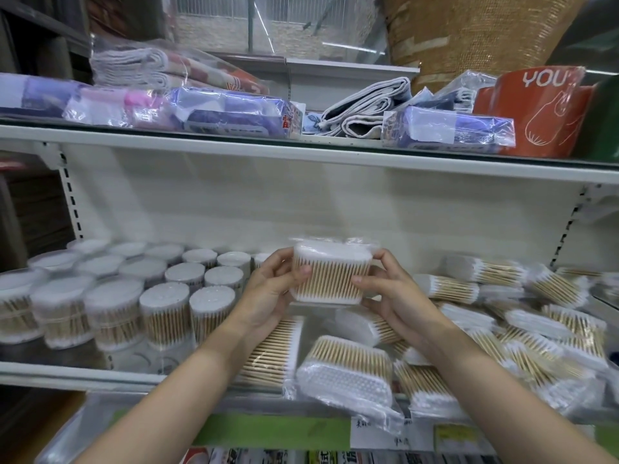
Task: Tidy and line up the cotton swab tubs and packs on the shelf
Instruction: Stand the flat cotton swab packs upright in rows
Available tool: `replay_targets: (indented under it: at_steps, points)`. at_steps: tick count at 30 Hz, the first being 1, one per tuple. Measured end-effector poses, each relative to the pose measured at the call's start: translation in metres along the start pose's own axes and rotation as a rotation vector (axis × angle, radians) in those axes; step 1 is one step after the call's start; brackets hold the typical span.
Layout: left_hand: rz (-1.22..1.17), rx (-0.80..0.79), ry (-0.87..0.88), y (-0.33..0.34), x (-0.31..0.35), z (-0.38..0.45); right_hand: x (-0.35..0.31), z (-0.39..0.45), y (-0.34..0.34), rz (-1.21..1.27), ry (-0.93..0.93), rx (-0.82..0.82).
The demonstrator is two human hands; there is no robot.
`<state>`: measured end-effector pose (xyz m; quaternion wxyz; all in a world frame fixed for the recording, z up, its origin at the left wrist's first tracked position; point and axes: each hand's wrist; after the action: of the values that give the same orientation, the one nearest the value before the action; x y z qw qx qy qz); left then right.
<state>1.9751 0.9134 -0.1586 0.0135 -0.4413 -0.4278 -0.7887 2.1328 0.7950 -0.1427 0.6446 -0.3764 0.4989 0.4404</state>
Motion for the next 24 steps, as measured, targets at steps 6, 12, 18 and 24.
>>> replay_targets:
  at_steps: [6, 12, 18, 24]
  points:
    - [-0.027, -0.031, 0.034, 0.003, -0.001, -0.003, 0.001, 0.0, 0.0, 0.004, -0.024, -0.007]
    - [0.02, 0.068, 0.136, 0.005, -0.001, -0.003, 0.006, 0.004, 0.006, -0.413, -0.04, 0.222]
    - [0.335, -0.06, 0.25, 0.021, -0.001, -0.013, -0.004, 0.006, 0.03, -0.622, -0.202, 0.162]
    - [0.711, -0.019, 0.323, 0.025, 0.041, -0.007, -0.033, 0.018, 0.028, -0.564, -0.091, 0.183]
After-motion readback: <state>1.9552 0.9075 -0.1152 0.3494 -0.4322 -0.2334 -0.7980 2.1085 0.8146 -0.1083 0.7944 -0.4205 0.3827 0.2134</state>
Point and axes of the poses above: each hand's wrist, its own z-axis towards the middle knuckle, its own y-axis out of the palm, x = y × z, and after that the axes turned 13 degrees about -z, right-handed
